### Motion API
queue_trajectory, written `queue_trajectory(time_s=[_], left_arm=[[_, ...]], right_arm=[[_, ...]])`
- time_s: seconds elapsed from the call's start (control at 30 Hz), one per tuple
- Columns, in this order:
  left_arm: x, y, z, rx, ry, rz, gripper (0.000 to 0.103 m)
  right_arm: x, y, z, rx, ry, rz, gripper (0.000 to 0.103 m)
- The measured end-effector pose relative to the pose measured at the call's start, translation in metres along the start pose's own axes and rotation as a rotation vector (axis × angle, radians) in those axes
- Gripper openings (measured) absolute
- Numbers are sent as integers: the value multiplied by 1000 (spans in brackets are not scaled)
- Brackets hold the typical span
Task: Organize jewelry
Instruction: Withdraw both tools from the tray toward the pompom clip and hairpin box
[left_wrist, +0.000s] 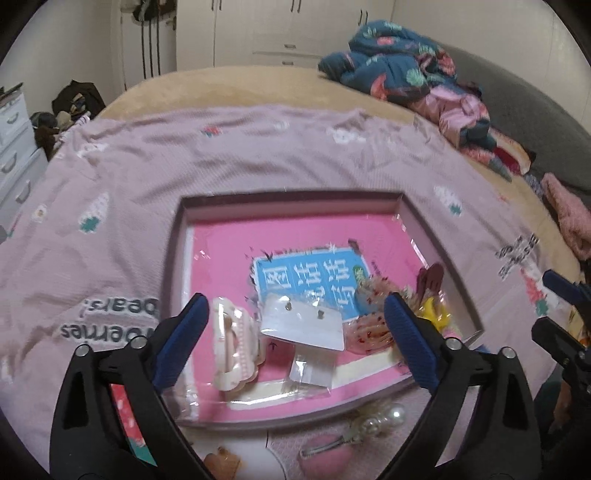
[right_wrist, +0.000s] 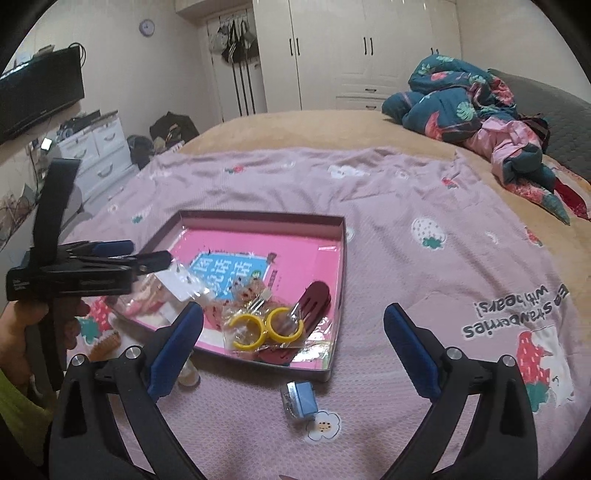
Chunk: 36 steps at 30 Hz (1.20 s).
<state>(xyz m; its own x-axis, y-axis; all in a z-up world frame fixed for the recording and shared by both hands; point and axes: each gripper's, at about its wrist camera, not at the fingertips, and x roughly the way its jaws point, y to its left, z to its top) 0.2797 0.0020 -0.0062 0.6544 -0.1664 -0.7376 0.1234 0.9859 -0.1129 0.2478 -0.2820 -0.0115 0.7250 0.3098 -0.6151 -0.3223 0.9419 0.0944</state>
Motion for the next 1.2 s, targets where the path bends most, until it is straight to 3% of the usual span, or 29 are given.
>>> queue_trajectory(time_s=[0.6, 1.2], left_arm=[[-110, 15, -11, -64, -196, 20, 93], [-149, 0, -48, -35, -241, 52, 93]], right_arm=[[-58, 14, 12, -19, -112, 20, 99], [-93, 29, -5, -61, -147, 42, 99]])
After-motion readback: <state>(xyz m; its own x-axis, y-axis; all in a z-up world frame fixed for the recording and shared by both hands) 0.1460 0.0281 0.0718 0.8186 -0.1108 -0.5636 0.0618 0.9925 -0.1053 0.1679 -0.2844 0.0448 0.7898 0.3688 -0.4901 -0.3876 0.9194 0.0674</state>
